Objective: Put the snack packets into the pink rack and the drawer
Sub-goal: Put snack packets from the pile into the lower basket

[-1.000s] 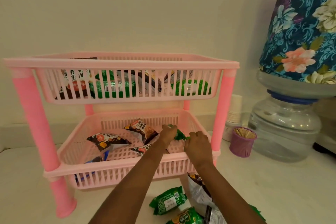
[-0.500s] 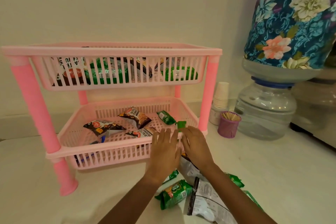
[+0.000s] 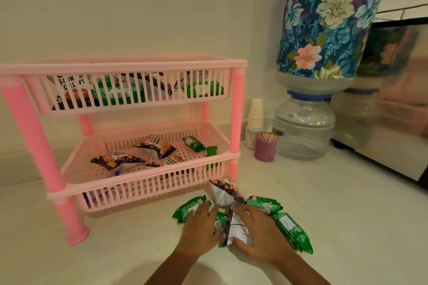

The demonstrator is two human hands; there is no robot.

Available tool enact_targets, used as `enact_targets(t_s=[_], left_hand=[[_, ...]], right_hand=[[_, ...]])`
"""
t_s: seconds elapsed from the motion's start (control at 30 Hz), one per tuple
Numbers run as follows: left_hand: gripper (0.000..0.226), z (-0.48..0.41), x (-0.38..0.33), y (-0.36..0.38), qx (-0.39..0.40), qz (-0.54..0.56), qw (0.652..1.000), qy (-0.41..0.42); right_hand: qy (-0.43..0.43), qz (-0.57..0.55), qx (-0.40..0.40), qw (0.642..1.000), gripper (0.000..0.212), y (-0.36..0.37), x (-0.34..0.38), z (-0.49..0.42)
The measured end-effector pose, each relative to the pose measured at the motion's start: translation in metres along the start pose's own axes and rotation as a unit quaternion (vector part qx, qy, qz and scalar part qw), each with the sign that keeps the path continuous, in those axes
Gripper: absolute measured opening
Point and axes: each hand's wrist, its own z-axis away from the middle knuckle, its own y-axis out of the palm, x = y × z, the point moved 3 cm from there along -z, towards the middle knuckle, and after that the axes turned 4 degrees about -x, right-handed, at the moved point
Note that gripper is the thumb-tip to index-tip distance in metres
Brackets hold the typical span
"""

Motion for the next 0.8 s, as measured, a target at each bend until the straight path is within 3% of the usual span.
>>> enact_targets(t_s=[0.23, 0.43, 0.53, 0.67, 0.8], left_hand=[[0.062, 0.014, -0.002, 0.001, -0.044, -0.012, 0.999, 0.012], [0.054, 0.017, 0.002, -0.012, -0.079, 0.001, 0.997, 0.014], [0.046, 0.019, 0.008, -0.034, -0.146, 0.017, 0.989, 0.026], [0.032, 0.020, 0.025, -0.080, -0.294, 0.030, 0.954, 0.051], [0.026, 0.005, 0.060, -0.122, -0.337, 0.011, 0.942, 0.001]], right_hand=[[-0.015, 0.096, 0.044, 0.994, 0.068, 0.012, -0.012, 0.010], [-0.004, 0.023, -0.018, 1.000, 0.057, -0.005, -0.012, -0.004], [-0.016, -0.021, -0.057, 0.998, 0.053, -0.021, 0.000, -0.020], [-0.032, -0.090, -0.123, 0.988, 0.053, -0.052, 0.028, -0.056], [-0.066, -0.129, -0.177, 0.973, 0.052, -0.078, 0.061, -0.105]])
